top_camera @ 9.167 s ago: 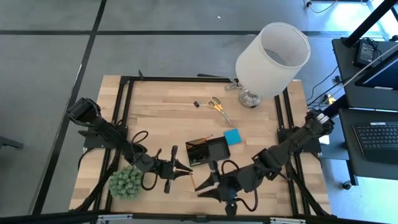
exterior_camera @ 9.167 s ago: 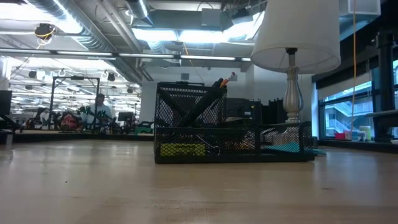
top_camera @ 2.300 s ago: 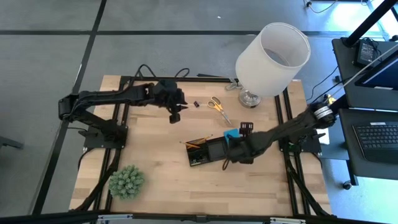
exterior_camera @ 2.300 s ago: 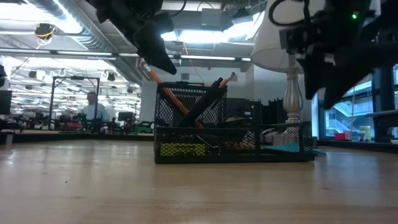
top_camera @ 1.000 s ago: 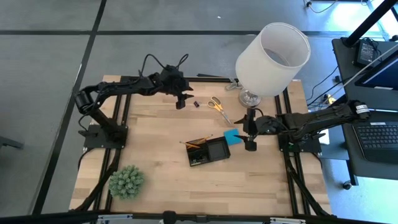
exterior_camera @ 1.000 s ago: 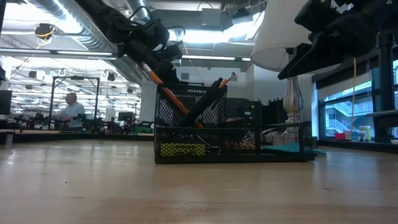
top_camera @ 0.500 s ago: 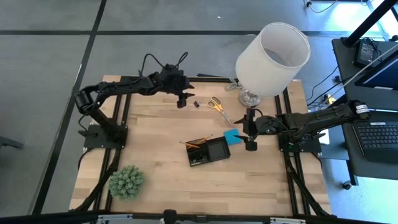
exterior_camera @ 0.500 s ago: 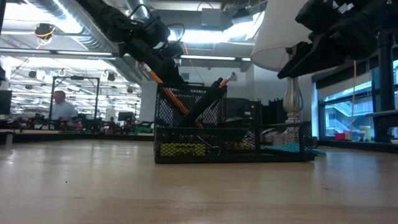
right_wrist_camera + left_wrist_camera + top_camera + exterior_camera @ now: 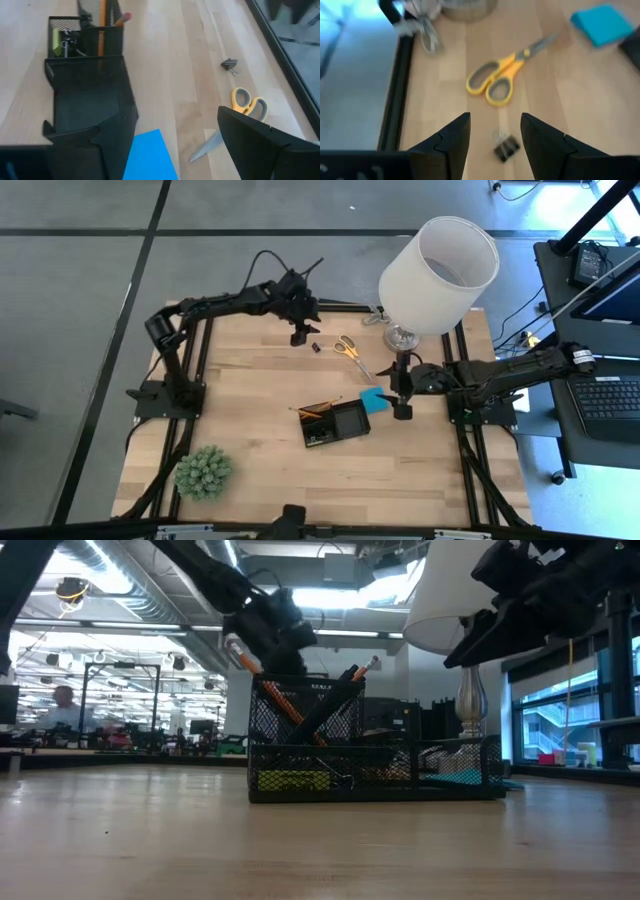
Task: Pick and place office supplies into organizer
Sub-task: Put the black binder clip into the desk organizer
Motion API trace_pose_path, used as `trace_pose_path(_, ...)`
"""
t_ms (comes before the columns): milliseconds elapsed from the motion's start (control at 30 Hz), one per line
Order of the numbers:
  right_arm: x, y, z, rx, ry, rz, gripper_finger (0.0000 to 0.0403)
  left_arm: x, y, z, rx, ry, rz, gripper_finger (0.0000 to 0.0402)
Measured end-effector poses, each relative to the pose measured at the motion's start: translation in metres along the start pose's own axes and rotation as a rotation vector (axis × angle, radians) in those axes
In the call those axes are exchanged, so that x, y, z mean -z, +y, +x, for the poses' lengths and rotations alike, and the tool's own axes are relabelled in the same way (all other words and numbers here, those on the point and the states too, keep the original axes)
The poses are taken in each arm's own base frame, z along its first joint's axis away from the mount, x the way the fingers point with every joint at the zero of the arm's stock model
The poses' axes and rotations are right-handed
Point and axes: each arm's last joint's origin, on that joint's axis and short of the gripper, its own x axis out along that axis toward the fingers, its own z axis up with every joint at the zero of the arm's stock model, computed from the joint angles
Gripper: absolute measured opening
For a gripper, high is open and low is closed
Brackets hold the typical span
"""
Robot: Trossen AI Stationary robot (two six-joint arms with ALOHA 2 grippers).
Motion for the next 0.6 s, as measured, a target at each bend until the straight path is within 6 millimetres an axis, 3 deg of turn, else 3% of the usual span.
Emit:
trace_pose_path(300, 0.001, -0.007, 0.002, 0.03, 0.008, 0.044, 0.0281, 0.023, 0.018, 0.023, 0.041, 0.087, 0.04, 0.0168)
trace_pose_path(600, 0.002, -0.013, 0.003, 0.056, 0.015, 0.063, 0.0281, 0.031, 0.023, 0.036, 0.112, 0.022, 0.049, 0.0168)
